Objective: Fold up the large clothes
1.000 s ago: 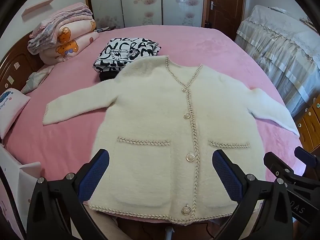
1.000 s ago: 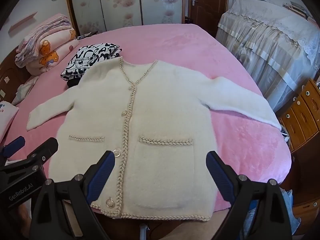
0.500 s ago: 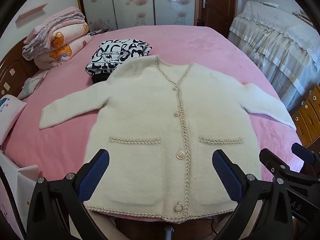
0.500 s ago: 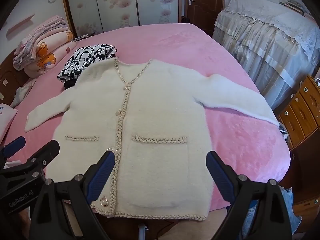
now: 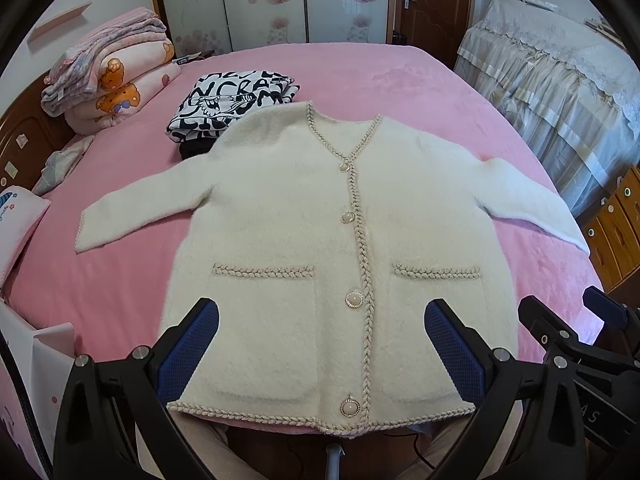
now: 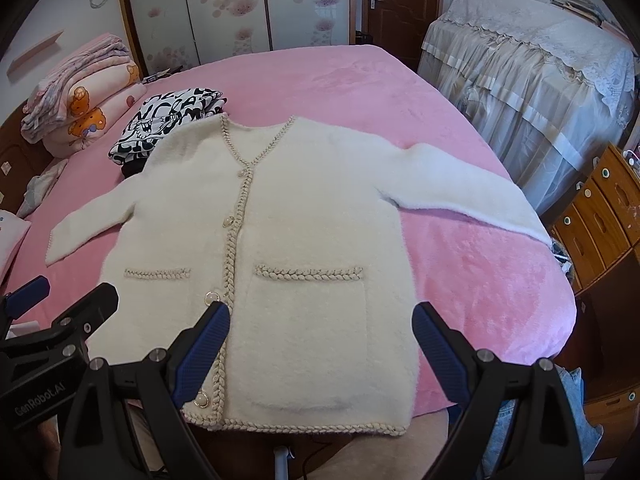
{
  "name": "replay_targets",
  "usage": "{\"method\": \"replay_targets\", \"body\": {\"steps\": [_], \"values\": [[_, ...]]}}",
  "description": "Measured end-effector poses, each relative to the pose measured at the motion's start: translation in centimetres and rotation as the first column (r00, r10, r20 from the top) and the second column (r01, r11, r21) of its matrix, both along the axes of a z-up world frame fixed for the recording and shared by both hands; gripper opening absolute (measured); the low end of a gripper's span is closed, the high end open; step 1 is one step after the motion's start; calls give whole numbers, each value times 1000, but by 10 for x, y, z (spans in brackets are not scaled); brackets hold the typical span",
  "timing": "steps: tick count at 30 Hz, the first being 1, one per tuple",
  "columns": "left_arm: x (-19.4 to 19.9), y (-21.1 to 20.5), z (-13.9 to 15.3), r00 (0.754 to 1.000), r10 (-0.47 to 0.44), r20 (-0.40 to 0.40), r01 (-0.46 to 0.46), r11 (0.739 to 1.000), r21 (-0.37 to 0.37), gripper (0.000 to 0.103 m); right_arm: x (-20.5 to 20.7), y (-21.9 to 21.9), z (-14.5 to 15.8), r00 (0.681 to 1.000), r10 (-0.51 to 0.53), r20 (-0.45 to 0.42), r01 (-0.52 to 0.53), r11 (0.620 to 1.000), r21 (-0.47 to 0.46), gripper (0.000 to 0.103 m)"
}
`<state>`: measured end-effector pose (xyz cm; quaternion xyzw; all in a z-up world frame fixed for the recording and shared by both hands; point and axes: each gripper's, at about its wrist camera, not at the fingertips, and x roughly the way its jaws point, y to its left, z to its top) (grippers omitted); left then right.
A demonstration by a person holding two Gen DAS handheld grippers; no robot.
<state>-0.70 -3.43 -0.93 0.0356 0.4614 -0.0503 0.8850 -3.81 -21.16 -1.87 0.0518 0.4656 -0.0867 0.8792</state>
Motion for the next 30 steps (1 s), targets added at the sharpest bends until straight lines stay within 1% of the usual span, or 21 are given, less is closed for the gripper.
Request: {"method": "replay_targets", "body": {"steps": [11, 30], "values": [[-2, 0, -3, 1000, 20, -17, -20, 1000, 4, 102, -3, 0, 0, 1000, 6, 6, -6, 1000, -1, 93], [0, 3, -5, 999, 28, -36, -27, 1000, 3, 102, -5, 4, 1, 1000, 12, 9, -12, 1000, 0, 93]]}}
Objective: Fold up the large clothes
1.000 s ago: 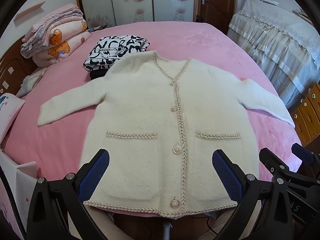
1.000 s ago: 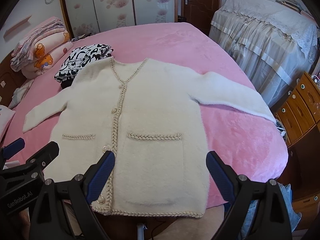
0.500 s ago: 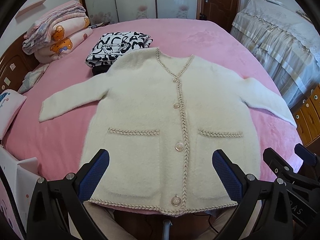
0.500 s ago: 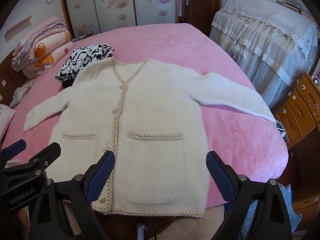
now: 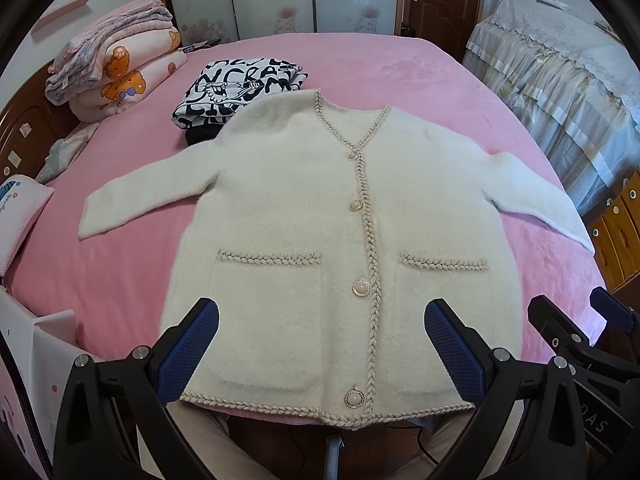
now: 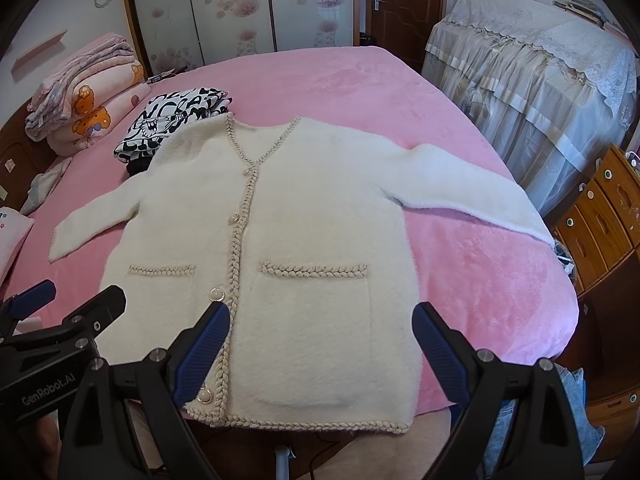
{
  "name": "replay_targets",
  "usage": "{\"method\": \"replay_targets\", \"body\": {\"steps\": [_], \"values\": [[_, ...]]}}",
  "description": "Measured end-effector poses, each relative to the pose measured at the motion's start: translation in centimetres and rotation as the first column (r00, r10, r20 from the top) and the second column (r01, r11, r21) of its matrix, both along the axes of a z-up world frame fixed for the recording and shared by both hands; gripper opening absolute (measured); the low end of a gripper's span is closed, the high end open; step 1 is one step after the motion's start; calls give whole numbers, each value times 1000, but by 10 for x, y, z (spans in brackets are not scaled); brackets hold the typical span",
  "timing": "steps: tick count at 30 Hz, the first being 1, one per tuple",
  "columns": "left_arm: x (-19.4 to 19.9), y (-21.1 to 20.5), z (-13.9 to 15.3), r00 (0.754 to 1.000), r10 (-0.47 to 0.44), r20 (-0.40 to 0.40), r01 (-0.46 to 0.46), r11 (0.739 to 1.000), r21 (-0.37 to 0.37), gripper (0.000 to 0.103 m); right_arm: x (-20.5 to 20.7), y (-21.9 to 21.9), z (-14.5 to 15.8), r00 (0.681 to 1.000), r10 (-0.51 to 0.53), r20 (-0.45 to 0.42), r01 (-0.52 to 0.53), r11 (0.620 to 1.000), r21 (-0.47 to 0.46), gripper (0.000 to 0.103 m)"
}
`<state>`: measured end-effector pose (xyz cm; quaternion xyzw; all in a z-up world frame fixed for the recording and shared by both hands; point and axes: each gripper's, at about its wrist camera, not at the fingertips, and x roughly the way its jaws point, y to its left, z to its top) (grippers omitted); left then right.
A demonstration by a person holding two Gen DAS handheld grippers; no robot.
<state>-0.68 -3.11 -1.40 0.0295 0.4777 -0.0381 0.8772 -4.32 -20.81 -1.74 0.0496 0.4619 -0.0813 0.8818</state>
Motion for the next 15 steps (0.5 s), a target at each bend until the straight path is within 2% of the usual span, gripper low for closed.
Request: {"method": "replay_targets", "body": {"steps": [15], "values": [[2, 0, -2, 1000, 6, -10, -6, 1000, 2, 102, -1, 3, -2, 1000, 12, 0, -12, 1000, 4, 93]]}}
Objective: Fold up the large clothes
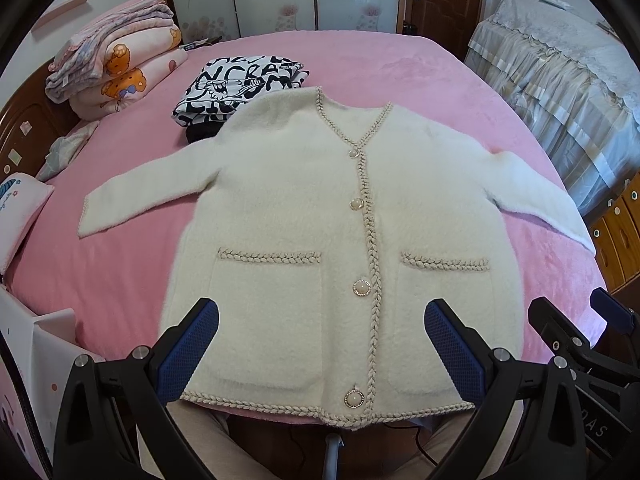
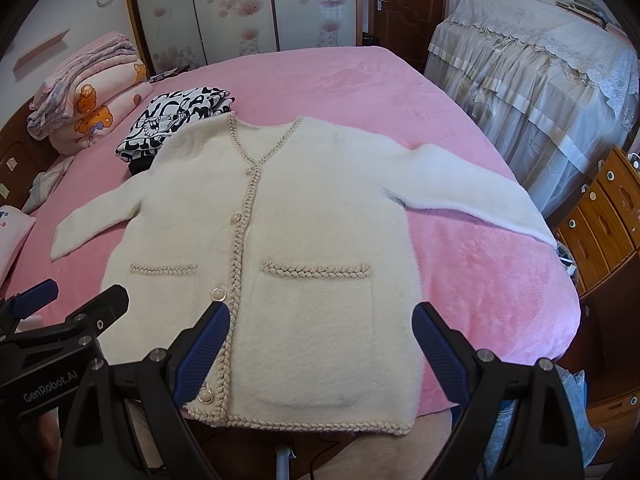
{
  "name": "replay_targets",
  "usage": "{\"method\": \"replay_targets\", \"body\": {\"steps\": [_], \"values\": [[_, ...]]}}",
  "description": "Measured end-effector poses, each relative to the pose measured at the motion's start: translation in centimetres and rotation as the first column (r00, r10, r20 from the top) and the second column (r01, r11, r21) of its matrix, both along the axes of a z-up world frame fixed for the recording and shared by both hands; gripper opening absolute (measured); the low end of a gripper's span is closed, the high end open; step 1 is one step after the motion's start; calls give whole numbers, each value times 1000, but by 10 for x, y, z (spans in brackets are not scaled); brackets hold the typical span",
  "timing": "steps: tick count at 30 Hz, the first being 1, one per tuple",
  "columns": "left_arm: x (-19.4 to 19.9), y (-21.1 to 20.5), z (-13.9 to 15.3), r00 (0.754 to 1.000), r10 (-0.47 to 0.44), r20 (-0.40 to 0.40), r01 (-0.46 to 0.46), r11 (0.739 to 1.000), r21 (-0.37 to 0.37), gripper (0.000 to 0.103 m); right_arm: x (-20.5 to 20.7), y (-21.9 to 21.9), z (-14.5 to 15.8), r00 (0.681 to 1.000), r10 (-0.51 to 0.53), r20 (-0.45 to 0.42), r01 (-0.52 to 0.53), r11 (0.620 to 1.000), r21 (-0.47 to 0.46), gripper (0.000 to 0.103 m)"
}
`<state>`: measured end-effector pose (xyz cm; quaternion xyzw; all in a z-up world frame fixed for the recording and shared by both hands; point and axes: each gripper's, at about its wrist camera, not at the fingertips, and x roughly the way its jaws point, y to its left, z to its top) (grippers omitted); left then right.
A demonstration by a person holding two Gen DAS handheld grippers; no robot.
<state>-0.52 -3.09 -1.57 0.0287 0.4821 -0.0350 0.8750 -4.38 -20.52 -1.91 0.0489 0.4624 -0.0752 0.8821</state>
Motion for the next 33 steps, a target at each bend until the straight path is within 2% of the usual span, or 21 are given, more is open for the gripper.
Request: {"method": "replay_targets", "body": {"steps": [26, 33], "values": [[10, -6, 0, 1000, 7, -3, -7, 1000, -6, 102, 8, -6, -2, 1000, 23, -5, -23, 1000, 11, 93], [28, -8, 5, 999, 15, 41, -12, 998, -59, 102, 18, -20, -4, 999, 42, 13, -42, 999, -18, 93]]}}
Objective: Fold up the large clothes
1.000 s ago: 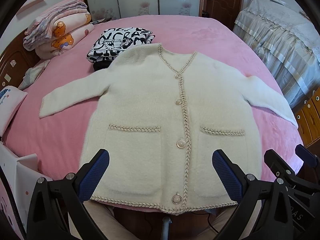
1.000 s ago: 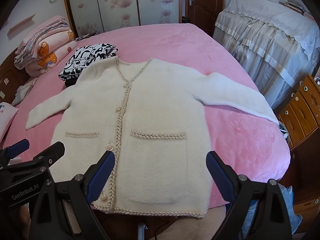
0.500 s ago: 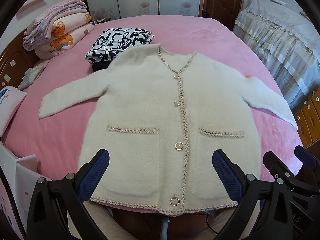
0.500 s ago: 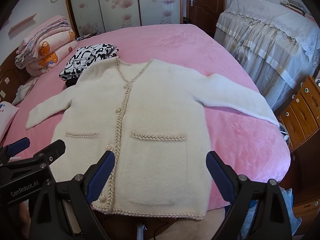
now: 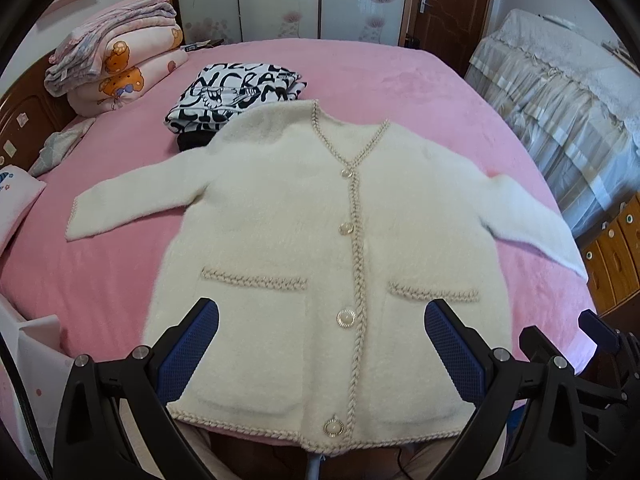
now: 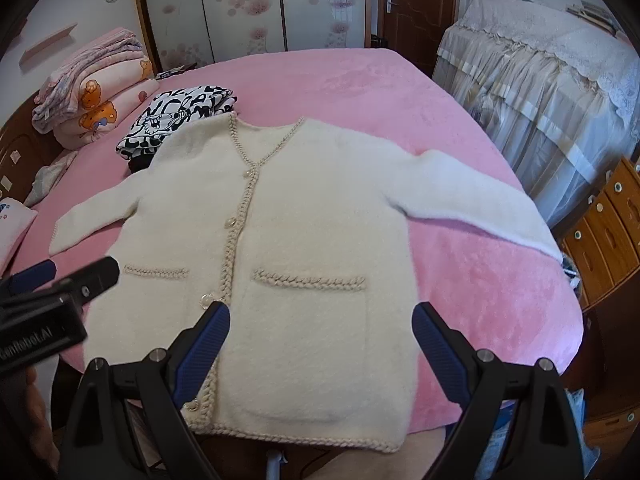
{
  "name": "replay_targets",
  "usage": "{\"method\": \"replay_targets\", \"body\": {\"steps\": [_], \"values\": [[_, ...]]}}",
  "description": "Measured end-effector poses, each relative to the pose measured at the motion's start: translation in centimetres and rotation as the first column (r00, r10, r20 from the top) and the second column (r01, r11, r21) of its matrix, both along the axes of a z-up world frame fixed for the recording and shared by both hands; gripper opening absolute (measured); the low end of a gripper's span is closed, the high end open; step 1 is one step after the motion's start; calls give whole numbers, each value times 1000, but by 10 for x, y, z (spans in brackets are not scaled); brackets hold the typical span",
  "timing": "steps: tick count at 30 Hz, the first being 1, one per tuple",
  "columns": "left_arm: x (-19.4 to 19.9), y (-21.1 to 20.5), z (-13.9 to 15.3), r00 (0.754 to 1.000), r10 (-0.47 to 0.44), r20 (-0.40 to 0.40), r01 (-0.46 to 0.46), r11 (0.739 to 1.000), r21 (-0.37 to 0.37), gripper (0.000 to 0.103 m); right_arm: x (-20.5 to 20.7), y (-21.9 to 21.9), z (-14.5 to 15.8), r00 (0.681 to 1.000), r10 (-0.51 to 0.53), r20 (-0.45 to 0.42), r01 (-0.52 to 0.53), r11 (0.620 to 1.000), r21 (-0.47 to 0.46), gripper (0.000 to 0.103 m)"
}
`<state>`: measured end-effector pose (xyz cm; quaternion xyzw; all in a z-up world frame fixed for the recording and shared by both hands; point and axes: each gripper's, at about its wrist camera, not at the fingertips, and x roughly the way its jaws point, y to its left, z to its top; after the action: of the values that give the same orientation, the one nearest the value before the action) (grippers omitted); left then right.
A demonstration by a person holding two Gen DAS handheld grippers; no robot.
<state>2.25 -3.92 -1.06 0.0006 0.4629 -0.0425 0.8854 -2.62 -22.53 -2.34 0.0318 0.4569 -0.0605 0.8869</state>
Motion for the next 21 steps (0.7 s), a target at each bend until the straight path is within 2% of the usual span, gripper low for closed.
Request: {"method": "replay_targets", "body": {"steps": [5, 10, 16, 21], "values": [[18, -17, 11, 995, -45, 84, 42, 999, 30, 102, 12, -23, 5, 1000, 2, 19, -2, 1000, -12, 93], [44, -46, 25, 980, -115, 161, 113, 993, 22, 102, 36, -67, 5, 999, -20, 30, 19, 999, 39, 93], [83, -103, 25, 957, -223, 184, 217, 975, 56, 102, 73, -156, -15, 985, -171, 35, 166, 978, 128, 93], [107, -152, 18, 936, -257, 240, 252, 966, 50, 102, 89, -242, -48, 944, -330, 1, 320, 917, 238, 93]]}}
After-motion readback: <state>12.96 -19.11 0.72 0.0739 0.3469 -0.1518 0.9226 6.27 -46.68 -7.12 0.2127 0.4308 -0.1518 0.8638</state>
